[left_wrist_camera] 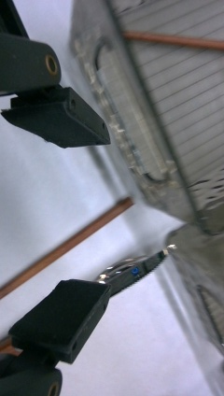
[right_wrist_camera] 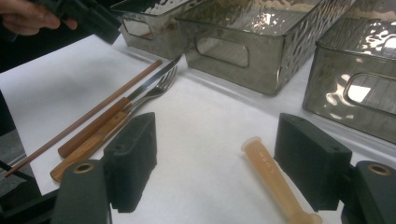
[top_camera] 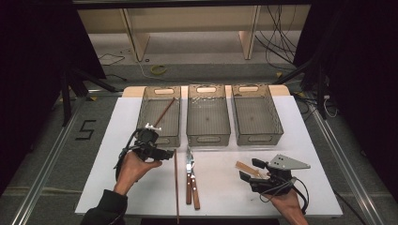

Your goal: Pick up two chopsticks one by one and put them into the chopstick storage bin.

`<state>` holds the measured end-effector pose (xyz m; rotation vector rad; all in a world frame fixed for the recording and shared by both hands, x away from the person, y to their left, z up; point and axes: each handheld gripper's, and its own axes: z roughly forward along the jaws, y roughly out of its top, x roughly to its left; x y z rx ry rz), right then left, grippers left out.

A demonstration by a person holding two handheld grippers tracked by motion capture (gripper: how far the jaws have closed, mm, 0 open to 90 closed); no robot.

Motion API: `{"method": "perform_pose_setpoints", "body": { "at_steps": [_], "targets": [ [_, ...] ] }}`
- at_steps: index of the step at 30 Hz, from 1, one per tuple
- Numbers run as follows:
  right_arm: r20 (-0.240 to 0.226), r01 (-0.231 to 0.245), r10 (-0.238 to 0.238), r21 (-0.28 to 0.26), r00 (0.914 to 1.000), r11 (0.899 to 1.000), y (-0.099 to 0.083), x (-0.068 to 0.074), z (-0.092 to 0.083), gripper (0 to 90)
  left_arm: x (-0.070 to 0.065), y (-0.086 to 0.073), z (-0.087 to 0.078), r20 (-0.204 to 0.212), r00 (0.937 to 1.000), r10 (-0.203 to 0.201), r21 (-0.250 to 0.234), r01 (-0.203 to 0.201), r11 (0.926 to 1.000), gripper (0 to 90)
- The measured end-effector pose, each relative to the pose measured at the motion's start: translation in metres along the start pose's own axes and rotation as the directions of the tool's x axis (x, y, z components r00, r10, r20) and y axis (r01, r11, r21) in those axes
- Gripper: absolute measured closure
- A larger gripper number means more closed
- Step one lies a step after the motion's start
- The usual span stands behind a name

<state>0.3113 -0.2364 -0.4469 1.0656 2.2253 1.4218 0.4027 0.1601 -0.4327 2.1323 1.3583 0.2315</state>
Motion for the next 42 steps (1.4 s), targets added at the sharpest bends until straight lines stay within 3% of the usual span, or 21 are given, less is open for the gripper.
{"method": "perform_pose_setpoints", "body": {
  "at_steps": [6, 8, 15, 33, 42],
  "targets": [
    [0.001, 0.006, -0.006, 0.000, 1.0000, 1.000, 0.000, 0.001, 0.000, 30.5, -0.006, -0.013, 0.007, 0.004, 1.0000, -0.008, 0.006, 0.008, 1.0000, 20.4],
    [0.002, 0.005, -0.005, -0.001, 1.0000, 1.000, 0.001, 0.001, 0.000, 30.5, -0.012, -0.017, 0.009, 0.004, 0.9999, 0.015, 0.023, -0.015, 0.9996, 20.1],
    [0.006, 0.007, -0.007, -0.001, 1.0000, 1.000, 0.001, 0.001, -0.001, 30.5, -0.026, -0.023, 0.022, 0.012, 0.9992, 0.038, 0.066, -0.039, 0.9970, 21.9],
    [0.005, 0.005, -0.005, -0.002, 1.0000, 1.000, 0.001, 0.001, -0.001, 30.5, -0.038, -0.029, 0.041, 0.010, 0.9956, 0.093, 0.148, -0.093, 0.9846, 37.4],
    [0.006, 0.005, -0.005, -0.001, 1.0000, 1.000, 0.001, 0.001, -0.001, 30.5, -0.041, -0.029, 0.042, -0.028, 0.9873, 0.156, 0.159, -0.150, 0.9758, 44.8]
  ]
}}
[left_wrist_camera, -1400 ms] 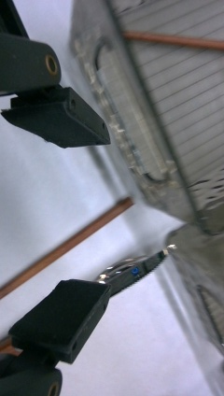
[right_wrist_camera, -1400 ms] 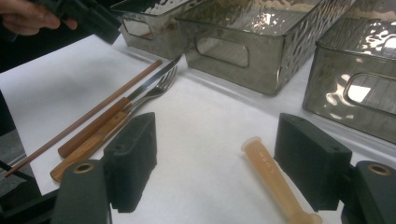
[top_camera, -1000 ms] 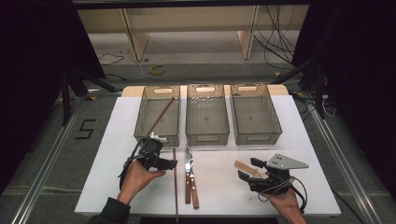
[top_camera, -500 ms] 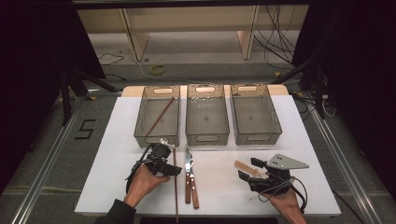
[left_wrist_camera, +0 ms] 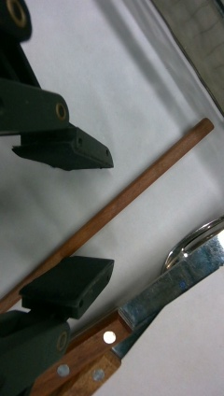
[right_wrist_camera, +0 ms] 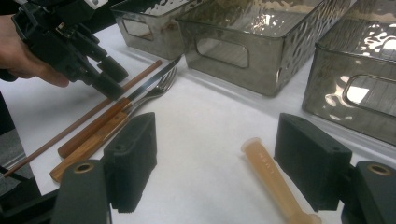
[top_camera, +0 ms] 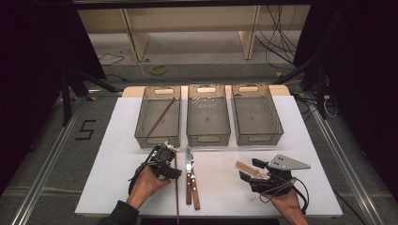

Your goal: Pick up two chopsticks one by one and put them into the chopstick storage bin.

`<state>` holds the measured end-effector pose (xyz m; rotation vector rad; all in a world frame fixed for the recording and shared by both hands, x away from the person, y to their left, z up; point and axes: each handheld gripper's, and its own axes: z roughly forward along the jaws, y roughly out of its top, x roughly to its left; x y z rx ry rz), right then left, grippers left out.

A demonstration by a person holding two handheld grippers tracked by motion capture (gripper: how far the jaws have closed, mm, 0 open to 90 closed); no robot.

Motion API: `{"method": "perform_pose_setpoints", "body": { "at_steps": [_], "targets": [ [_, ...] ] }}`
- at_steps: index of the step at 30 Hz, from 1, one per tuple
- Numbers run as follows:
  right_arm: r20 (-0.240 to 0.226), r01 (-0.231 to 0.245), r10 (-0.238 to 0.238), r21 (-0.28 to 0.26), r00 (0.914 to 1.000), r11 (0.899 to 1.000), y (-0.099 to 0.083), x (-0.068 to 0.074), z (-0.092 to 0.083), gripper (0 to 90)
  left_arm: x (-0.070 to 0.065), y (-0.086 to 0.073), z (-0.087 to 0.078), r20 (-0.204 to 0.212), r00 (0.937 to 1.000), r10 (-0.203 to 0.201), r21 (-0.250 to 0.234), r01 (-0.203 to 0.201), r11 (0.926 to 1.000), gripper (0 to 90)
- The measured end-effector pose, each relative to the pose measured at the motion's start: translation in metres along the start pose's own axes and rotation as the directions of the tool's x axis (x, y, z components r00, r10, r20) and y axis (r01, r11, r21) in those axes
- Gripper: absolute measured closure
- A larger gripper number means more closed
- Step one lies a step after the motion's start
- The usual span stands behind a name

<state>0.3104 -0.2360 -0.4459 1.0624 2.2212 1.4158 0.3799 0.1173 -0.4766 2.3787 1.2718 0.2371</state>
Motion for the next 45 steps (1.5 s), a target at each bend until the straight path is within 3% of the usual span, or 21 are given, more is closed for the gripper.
{"method": "perform_pose_setpoints", "body": {
  "at_steps": [13, 17, 19, 23, 33, 39, 45],
  "targets": [
    [0.001, 0.001, -0.001, -0.001, 1.0000, 1.000, 0.000, 0.000, 0.000, 30.5, 0.004, -0.001, -0.003, -0.002, 0.9989, 0.047, 0.002, -0.047, 0.9989, 61.4],
    [0.001, 0.000, 0.000, 0.000, 1.0000, 1.000, 0.000, 0.000, 0.000, 30.5, 0.010, -0.003, -0.004, 0.030, 0.9989, 0.035, 0.001, -0.035, 0.9994, 67.3],
    [0.000, 0.001, -0.001, -0.001, 1.0000, 1.000, 0.000, 0.000, 0.000, 30.5, 0.012, -0.003, -0.004, 0.044, 0.9987, 0.025, -0.002, -0.025, 0.9997, 68.1],
    [0.001, -0.002, 0.002, 0.003, 1.0000, 1.000, 0.000, 0.000, 0.000, 30.5, 0.007, -0.002, -0.004, 0.007, 0.9992, 0.038, 0.014, -0.039, 0.9992, 68.3],
    [0.003, 0.000, 0.000, 0.003, 1.0000, 1.000, 0.000, 0.000, 0.000, 30.5, 0.002, 0.004, -0.003, -0.026, 0.9987, 0.045, 0.061, -0.043, 0.9972, 65.8],
    [0.002, 0.001, -0.001, 0.003, 1.0000, 1.000, 0.000, -0.001, 0.000, 30.5, 0.001, 0.006, -0.002, -0.031, 0.9983, 0.050, 0.078, -0.048, 0.9958, 64.9],
    [0.003, -0.002, 0.002, 0.005, 1.0000, 1.000, 0.000, -0.001, 0.000, 30.5, 0.005, 0.009, -0.002, 0.000, 0.9984, 0.057, 0.096, -0.057, 0.9938, 64.6]
  ]
}}
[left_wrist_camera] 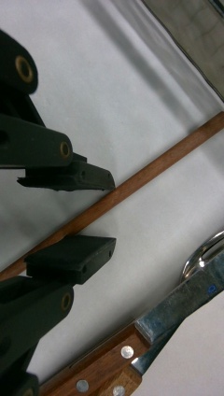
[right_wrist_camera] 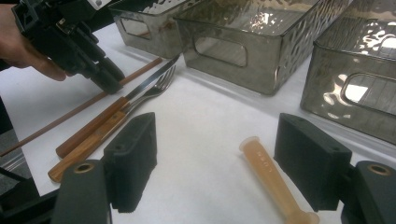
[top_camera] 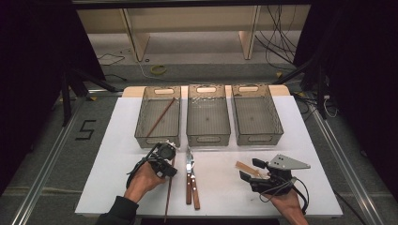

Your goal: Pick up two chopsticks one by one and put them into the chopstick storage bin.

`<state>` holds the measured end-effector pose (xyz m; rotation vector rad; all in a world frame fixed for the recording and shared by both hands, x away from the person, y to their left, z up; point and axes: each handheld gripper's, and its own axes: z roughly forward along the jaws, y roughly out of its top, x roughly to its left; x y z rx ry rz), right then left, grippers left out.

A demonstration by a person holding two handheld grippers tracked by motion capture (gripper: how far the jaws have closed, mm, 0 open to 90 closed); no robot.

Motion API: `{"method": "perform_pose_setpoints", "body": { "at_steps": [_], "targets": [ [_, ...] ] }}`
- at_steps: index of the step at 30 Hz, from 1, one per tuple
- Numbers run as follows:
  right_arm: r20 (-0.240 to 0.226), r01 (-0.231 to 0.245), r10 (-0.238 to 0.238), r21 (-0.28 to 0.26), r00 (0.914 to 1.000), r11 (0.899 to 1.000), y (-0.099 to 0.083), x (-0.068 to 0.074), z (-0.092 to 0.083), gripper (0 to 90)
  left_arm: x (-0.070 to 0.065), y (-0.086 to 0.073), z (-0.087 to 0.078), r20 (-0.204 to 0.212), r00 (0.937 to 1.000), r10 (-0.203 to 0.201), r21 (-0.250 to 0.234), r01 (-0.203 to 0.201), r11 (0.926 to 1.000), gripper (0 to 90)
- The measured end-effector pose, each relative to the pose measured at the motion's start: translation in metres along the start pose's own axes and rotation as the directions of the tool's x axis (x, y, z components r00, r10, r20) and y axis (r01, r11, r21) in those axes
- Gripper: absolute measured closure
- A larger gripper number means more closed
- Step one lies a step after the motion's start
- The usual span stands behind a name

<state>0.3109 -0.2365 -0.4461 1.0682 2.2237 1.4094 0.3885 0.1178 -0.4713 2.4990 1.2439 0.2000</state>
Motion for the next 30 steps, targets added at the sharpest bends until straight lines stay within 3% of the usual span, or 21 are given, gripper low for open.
{"method": "perform_pose_setpoints", "body": {
  "at_steps": [9, 15, 28, 30],
  "targets": [
    [0.002, 0.000, 0.000, -0.003, 1.0000, 1.000, 0.000, 0.000, -0.001, 30.6, 0.002, 0.002, 0.000, 0.012, 0.9999, -0.001, 0.010, 0.001, 1.0000, 70.7],
    [0.000, 0.001, -0.001, 0.000, 1.0000, 1.000, 0.000, 0.000, -0.001, 30.8, 0.004, 0.001, -0.001, 0.017, 0.9998, -0.010, 0.010, 0.010, 0.9999, 82.4],
    [0.000, 0.000, 0.000, -0.002, 1.0000, 1.000, 0.000, -0.001, -0.001, 30.8, 0.009, -0.001, -0.002, 0.049, 0.9988, -0.004, -0.018, 0.005, 0.9998, 83.2],
    [0.000, -0.002, 0.002, -0.005, 1.0000, 1.000, 0.000, -0.001, -0.001, 30.8, 0.011, -0.002, -0.003, 0.033, 0.9994, -0.003, -0.024, 0.003, 0.9997, 83.3]
  ]
}}
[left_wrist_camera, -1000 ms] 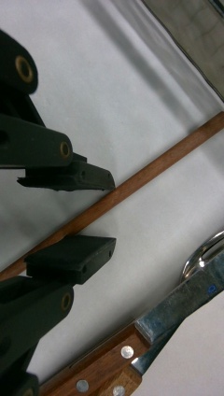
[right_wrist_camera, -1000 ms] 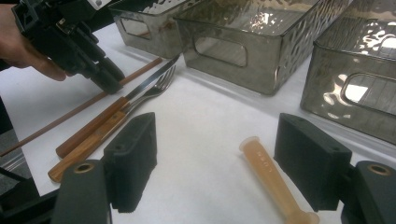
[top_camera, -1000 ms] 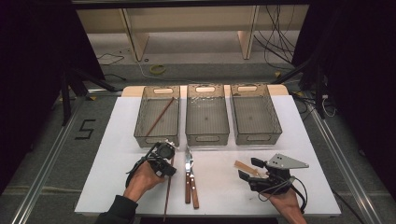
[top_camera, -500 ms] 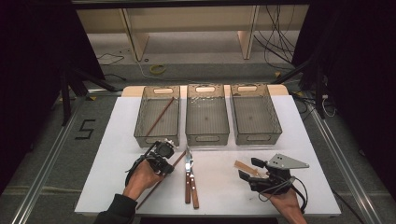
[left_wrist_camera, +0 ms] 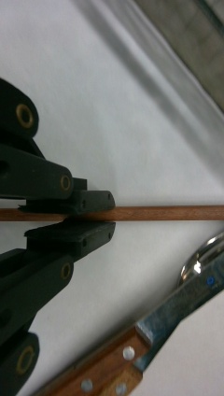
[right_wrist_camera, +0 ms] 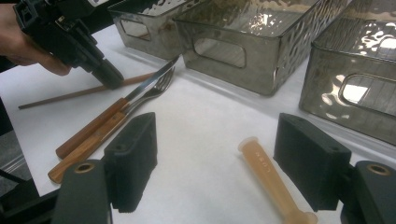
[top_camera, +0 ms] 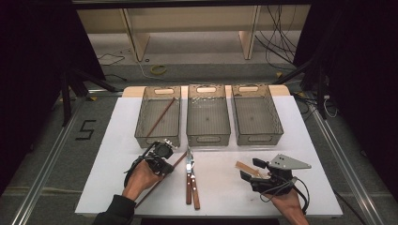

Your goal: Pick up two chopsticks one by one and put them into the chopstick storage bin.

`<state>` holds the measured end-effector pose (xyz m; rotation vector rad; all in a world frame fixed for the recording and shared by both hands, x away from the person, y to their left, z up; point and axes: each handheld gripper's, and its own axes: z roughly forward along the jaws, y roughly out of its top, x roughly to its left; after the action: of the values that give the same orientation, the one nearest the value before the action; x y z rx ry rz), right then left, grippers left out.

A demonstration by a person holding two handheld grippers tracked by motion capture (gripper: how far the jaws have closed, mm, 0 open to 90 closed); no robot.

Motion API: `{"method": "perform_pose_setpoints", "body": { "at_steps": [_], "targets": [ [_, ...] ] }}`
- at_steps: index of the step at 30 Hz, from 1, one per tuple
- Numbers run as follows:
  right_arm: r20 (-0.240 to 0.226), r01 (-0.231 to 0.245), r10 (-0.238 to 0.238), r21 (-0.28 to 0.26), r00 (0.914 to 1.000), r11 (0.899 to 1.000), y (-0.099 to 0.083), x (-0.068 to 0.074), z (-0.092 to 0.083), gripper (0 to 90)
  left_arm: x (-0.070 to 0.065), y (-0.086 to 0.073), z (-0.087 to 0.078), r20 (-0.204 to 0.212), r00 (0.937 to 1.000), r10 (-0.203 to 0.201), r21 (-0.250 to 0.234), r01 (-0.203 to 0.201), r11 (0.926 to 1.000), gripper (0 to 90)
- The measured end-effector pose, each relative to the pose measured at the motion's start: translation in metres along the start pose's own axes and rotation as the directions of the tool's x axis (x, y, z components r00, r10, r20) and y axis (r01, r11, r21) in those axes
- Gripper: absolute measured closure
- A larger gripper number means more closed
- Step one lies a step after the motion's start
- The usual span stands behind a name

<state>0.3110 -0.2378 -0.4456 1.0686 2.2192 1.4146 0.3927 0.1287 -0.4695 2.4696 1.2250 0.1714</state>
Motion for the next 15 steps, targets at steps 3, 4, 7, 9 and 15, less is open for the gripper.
{"method": "perform_pose_setpoints", "body": {
  "at_steps": [3, 4, 7, 9, 15],
  "targets": [
    [0.000, -0.001, 0.001, 0.000, 1.0000, 1.000, 0.000, 0.000, 0.000, 30.8, 0.005, -0.001, -0.005, 0.008, 1.0000, -0.002, -0.005, 0.002, 1.0000, 83.3],
    [0.000, -0.001, 0.001, 0.000, 1.0000, 1.000, 0.000, 0.000, 0.000, 30.8, 0.007, -0.002, -0.007, 0.006, 1.0000, -0.003, -0.010, 0.003, 0.9999, 83.3],
    [0.001, 0.000, 0.000, -0.001, 1.0000, 1.000, 0.000, 0.000, 0.000, 30.8, 0.012, -0.004, -0.011, 0.010, 0.9999, -0.006, -0.016, 0.006, 0.9998, 83.3],
    [0.001, -0.001, 0.001, -0.002, 1.0000, 1.000, 0.000, 0.000, 0.000, 30.8, 0.013, -0.004, -0.015, 0.004, 1.0000, -0.001, -0.022, 0.001, 0.9998, 83.3],
    [0.001, -0.001, 0.001, -0.002, 1.0000, 1.000, 0.000, 0.000, 0.000, 30.7, 0.016, -0.003, -0.036, 0.005, 1.0000, 0.007, -0.075, -0.007, 0.9972, 83.3]
  ]
}}
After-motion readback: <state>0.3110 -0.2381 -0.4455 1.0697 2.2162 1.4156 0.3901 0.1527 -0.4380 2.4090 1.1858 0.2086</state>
